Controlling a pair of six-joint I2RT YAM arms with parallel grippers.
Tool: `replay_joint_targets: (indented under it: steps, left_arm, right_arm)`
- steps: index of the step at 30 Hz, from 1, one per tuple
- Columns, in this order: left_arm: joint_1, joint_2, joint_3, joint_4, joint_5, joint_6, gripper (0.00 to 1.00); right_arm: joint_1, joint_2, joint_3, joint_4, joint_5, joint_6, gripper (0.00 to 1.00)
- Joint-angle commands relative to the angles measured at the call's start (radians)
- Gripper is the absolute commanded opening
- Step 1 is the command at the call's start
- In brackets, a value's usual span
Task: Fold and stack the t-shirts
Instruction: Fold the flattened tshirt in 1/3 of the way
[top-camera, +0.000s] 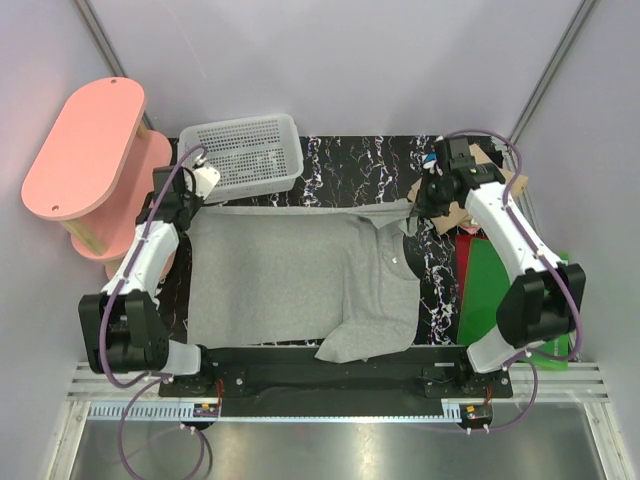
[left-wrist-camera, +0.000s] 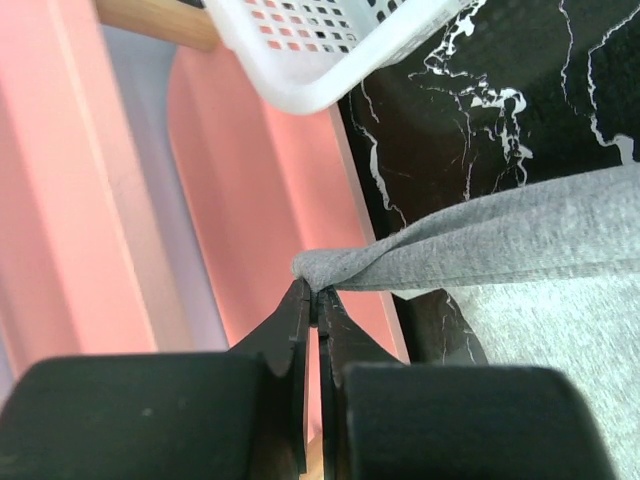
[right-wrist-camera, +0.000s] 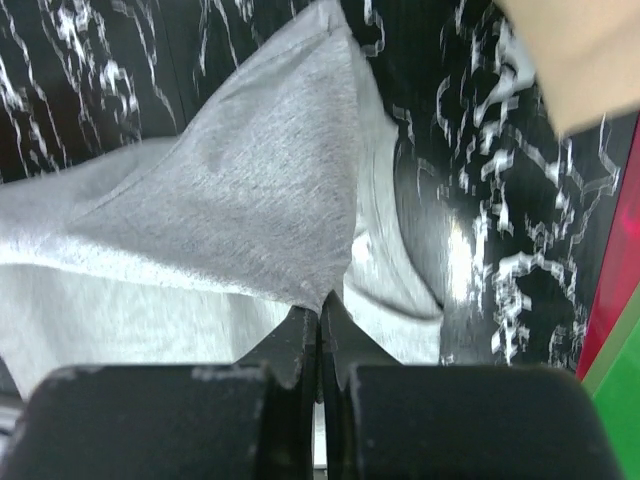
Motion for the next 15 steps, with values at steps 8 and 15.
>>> replay_joint_targets:
  steps: [8,15]
  left_arm:
    - [0.012,-0.202,-0.227,0.080,-0.035,0.048,0.00]
    - [0.012,-0.263,-0.333,0.079,-0.014,0.028,0.00]
  right_arm:
    - [-0.013,-0.331,-0.296,0.065,-0.023,0.024,0.00]
    - [-0.006,-0.388,-0.463,0.083,-0.061,0.081,0.00]
